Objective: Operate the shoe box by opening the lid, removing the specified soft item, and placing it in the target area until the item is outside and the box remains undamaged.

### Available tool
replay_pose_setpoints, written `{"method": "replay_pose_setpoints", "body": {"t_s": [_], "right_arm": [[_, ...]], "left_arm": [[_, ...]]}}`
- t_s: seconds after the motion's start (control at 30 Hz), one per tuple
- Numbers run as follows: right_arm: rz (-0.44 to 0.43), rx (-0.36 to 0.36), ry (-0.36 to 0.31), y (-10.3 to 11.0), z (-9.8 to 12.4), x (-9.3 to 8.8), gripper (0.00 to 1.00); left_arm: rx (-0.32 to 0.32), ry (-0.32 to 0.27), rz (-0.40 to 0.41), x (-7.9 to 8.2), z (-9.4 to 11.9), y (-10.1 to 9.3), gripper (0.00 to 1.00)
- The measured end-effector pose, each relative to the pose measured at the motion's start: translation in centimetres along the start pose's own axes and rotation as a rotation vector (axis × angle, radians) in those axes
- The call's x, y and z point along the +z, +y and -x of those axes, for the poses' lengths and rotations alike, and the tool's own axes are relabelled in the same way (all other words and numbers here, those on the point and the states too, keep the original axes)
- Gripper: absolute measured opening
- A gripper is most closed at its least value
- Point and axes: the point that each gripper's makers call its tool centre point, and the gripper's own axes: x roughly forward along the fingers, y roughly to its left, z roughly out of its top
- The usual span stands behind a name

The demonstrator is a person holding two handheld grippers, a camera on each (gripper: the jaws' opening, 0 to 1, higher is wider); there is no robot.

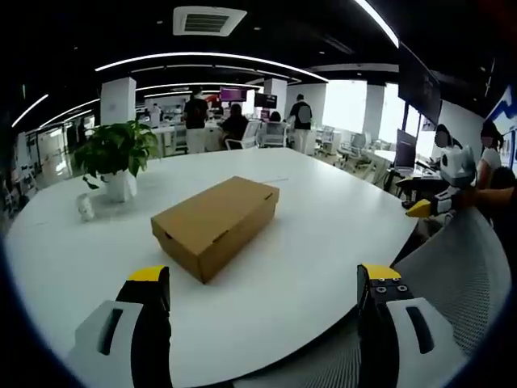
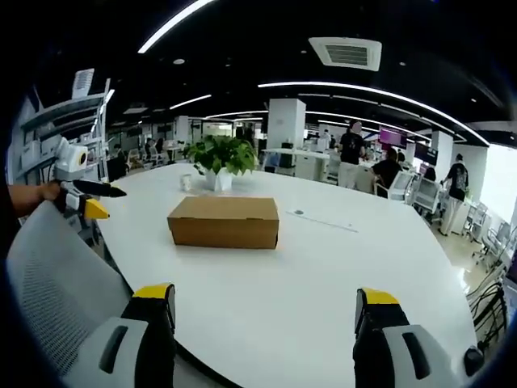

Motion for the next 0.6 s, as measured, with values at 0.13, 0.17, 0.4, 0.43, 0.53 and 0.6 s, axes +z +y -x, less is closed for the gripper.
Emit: {"method": "replay_pose_setpoints", "body": {"t_s": [0.13, 0.17, 0.4, 0.43, 0.53, 0.6], "right_arm": [[-0.004, -0.001, -0.001, -0.03, -0.01, 0.05, 0.92], [-0.004, -0.001, -0.001, -0.04, -0.01, 0.05, 0.92], [-0.003, 0.0, 0.003, -0.03, -0.01, 0.07, 0.92], [-0.011, 0.0, 0.002, -0.05, -0.01, 0.08, 0.92], [-0.021, 0.004, 0.001, -0.04, 0.0, 0.1, 0.92], [-0.02, 0.008, 0.003, 0.01, -0.05, 0.09, 0.92]], "left_arm": [[0.004, -0.001, 0.004, 0.02, 0.05, 0.08, 1.0], [0.005, -0.003, 0.006, 0.05, 0.07, 0.09, 1.0], [-0.001, -0.017, 0.029, 0.36, 0.1, -0.03, 1.0], [0.0, -0.022, 0.034, 0.47, 0.14, 0.04, 1.0], [0.003, -0.023, 0.039, 0.47, 0.15, 0.09, 1.0], [0.003, -0.02, 0.037, 0.43, 0.13, 0.08, 1.0]]}}
